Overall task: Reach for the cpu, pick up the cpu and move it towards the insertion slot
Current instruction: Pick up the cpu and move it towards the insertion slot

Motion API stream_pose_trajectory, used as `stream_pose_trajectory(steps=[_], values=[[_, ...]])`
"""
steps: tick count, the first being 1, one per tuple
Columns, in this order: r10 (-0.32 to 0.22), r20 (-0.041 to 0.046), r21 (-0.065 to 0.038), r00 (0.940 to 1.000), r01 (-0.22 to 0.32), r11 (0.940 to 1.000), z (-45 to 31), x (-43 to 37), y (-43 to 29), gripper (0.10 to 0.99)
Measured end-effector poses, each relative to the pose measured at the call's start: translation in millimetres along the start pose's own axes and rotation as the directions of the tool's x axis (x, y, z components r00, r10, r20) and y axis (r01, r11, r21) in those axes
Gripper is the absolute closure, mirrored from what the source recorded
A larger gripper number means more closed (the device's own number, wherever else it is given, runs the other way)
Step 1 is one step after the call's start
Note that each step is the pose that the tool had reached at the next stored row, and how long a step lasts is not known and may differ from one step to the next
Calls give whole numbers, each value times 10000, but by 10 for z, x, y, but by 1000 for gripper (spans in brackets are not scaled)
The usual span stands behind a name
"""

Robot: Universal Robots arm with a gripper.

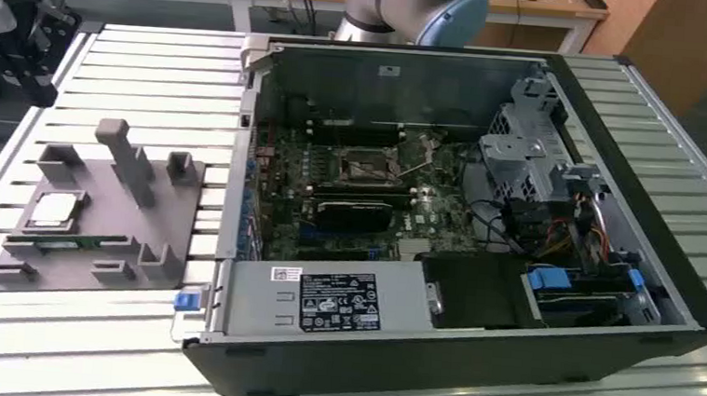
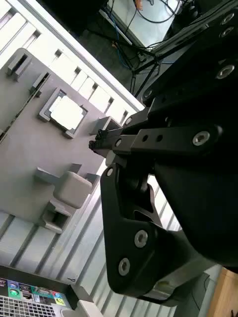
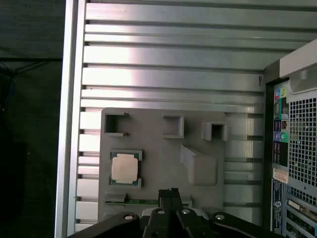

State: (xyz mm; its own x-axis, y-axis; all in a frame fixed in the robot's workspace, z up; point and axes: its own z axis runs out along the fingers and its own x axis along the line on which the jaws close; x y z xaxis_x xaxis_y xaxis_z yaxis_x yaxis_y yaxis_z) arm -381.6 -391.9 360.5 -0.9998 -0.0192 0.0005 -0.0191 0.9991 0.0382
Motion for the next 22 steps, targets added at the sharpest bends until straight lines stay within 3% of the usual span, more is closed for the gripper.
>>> stream_pose_trajectory(steps=[7, 22], values=[[1, 0, 0, 10000, -1, 10000, 0, 18, 0, 980], [0, 0, 0, 10000, 0, 10000, 10, 233, 3, 980]])
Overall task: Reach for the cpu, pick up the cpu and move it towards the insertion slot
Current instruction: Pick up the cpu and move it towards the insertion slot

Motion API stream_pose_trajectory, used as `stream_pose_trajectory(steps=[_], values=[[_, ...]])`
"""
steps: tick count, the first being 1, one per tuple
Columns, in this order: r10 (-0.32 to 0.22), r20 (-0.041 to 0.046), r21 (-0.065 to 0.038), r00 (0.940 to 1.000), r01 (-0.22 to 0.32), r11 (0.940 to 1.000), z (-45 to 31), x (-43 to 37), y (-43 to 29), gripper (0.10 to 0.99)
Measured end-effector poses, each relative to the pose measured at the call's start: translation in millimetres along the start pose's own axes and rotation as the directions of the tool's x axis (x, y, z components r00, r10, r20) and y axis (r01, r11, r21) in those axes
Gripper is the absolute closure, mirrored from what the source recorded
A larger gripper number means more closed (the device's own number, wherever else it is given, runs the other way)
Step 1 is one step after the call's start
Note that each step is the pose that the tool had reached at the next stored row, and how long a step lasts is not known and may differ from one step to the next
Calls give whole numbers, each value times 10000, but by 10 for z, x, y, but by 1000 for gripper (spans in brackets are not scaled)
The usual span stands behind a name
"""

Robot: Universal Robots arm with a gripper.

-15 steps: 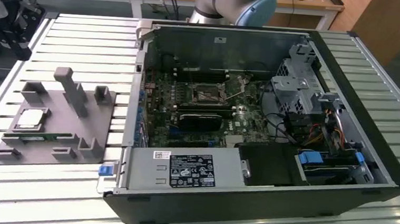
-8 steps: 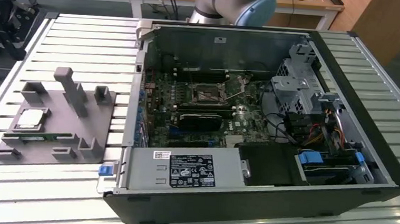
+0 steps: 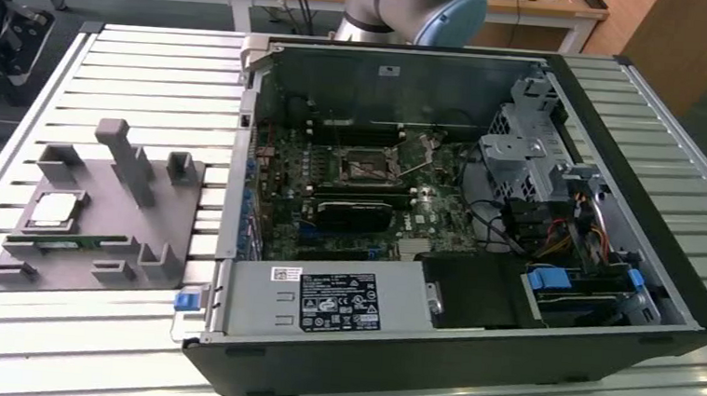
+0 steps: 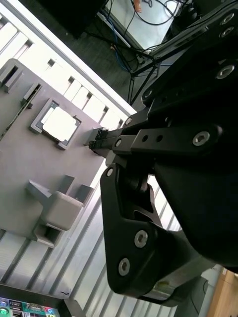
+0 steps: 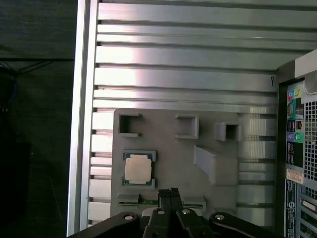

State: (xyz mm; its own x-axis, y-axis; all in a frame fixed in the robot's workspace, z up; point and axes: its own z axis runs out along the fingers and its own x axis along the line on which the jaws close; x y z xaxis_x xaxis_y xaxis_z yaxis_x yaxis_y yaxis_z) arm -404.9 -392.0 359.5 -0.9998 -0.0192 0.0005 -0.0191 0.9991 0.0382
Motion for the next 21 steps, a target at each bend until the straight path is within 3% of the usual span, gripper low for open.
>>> stream_pose_trajectory(steps=[21], values=[[0, 0, 0, 10000, 0, 10000, 17, 154, 3, 980]])
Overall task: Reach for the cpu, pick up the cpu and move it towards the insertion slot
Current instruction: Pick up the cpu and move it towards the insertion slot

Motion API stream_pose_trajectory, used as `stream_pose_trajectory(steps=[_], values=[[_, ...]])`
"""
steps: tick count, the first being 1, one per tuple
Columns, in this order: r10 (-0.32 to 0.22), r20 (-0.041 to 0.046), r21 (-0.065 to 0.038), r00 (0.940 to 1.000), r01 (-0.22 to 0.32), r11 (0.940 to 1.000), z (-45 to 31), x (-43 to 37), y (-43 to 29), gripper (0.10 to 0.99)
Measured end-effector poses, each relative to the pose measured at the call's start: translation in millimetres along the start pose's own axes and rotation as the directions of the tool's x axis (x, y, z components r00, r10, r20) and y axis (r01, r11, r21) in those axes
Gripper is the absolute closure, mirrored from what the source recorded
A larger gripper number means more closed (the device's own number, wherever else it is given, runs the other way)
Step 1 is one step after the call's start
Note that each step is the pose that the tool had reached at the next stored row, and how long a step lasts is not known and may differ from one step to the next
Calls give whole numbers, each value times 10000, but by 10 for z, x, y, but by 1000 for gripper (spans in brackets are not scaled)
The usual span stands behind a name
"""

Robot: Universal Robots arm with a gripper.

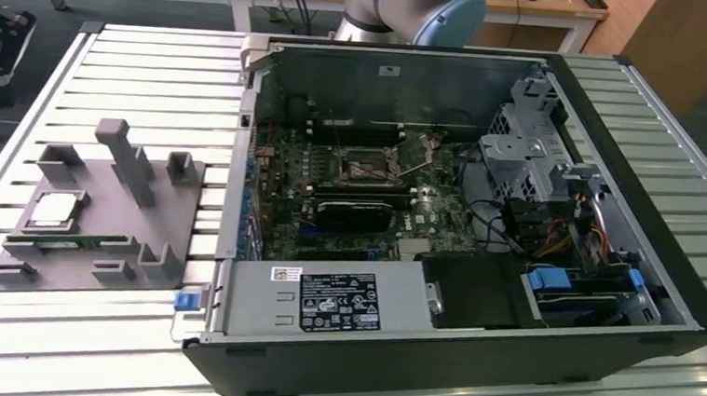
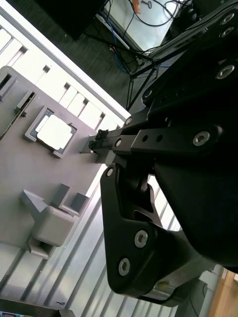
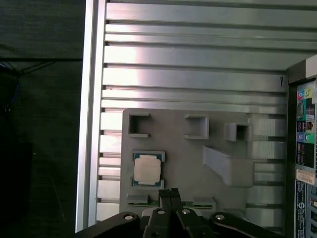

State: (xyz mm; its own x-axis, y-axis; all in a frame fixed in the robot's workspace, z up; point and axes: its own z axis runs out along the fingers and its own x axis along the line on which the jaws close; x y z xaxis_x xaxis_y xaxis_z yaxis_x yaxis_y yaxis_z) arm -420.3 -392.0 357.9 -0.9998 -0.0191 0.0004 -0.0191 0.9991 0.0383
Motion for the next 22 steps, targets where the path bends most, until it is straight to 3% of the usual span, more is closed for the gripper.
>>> stream_pose_trajectory(steps=[10, 22], values=[[0, -2, 0, 10000, 0, 10000, 39, 65, -1, 980], [0, -5, 1, 10000, 0, 10000, 128, 77, -22, 980]])
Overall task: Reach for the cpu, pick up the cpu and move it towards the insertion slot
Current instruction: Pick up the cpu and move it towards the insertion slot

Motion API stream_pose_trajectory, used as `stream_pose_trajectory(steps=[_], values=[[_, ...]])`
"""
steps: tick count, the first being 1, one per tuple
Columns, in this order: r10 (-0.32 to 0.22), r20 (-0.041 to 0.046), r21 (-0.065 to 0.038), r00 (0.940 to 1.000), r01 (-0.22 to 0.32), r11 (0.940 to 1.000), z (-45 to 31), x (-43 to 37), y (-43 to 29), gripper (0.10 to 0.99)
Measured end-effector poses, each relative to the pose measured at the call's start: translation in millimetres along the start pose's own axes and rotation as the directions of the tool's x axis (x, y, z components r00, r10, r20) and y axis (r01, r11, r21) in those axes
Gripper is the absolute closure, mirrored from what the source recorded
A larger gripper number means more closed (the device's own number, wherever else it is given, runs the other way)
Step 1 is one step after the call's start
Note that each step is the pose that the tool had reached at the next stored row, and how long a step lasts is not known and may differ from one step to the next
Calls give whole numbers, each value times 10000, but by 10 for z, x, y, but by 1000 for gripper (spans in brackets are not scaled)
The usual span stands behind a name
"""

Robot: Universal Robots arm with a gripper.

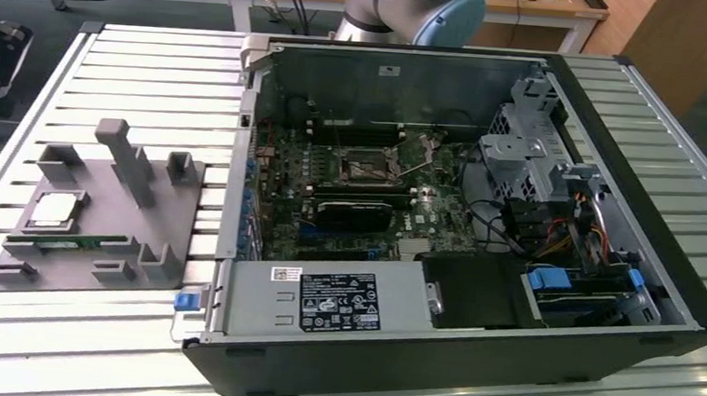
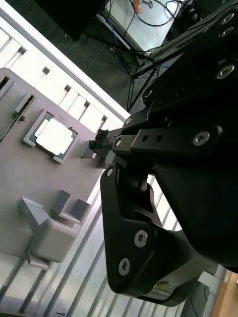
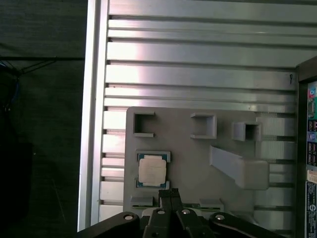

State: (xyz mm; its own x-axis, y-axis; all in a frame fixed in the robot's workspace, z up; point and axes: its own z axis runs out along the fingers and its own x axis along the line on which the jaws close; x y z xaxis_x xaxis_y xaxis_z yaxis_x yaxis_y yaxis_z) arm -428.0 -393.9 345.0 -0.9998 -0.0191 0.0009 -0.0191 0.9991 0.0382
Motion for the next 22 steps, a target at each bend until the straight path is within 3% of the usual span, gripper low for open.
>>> stream_pose_trajectory(steps=[17, 20, 21, 22], values=[[-1, 15, 0, 10000, 1, 10000, 149, 0, -21, 973], [-1, 14, 0, 10000, 1, 10000, 183, 1, -26, 792], [0, 15, 0, 10000, 0, 10000, 196, 1, -28, 792], [0, 14, 0, 10000, 0, 10000, 210, 2, -29, 733]])
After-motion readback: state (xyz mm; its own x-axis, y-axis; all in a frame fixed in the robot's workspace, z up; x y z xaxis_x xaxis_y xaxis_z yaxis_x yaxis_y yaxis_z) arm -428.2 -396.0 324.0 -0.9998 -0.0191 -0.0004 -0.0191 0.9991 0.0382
